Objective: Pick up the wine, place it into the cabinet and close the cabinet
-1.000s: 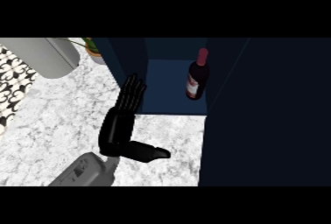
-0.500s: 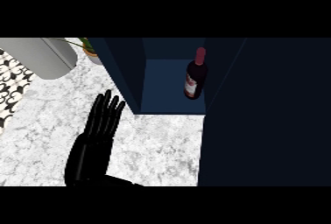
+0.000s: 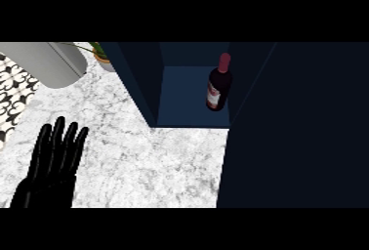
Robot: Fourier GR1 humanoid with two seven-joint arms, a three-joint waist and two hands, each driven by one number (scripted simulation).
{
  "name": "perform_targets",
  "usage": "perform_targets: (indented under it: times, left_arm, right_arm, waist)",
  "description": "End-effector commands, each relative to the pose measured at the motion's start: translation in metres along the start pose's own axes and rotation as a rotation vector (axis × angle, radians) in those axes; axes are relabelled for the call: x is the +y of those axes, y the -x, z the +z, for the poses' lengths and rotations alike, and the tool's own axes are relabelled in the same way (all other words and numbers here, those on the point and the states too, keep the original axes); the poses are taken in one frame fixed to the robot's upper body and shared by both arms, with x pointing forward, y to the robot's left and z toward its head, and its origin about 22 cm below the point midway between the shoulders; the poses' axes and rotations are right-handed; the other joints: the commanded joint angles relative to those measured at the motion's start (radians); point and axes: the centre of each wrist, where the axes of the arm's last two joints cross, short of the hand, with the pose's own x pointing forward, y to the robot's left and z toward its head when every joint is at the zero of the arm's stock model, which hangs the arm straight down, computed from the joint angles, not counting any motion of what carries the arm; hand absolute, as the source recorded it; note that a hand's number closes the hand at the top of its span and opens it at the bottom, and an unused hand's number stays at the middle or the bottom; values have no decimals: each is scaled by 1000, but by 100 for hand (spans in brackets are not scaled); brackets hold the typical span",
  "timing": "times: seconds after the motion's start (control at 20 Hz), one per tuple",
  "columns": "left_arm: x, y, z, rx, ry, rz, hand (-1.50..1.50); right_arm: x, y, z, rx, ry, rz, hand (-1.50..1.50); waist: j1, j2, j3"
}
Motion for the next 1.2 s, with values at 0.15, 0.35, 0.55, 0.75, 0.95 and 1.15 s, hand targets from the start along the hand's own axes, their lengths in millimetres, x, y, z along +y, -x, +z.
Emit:
perform_targets:
  times: [0.15,0.35,0.55,0.75,0.95,1.15]
  left_arm:
    - [39,-32,30,-26,-58,-12,-150]
    - [65,-40,41,-35,-71,-8,-150]
    - [86,-54,60,-19,-70,-7,-150]
    - [101,-72,51,-44,-54,-30,-150]
    - [109,-78,58,-55,-36,-16,-150]
    - [125,-92,54,-43,-25,-20,-150]
  right_arm:
    - [38,-22,0,-39,-130,-114,150]
    - [63,-36,-6,-43,-132,-126,150]
    - [80,-42,-42,-71,-145,-79,150]
    - [106,-49,-57,-87,-143,-20,150]
    - [119,-50,-92,-110,-102,55,150]
    - [122,-46,-115,-83,-77,44,150]
  waist:
    - [2,-1,-1]
    - [-2,-3,-1]
    - [27,-5,-3]
    - [9,-3,-2]
    - [16,-1,-2]
    - [25,1,-2]
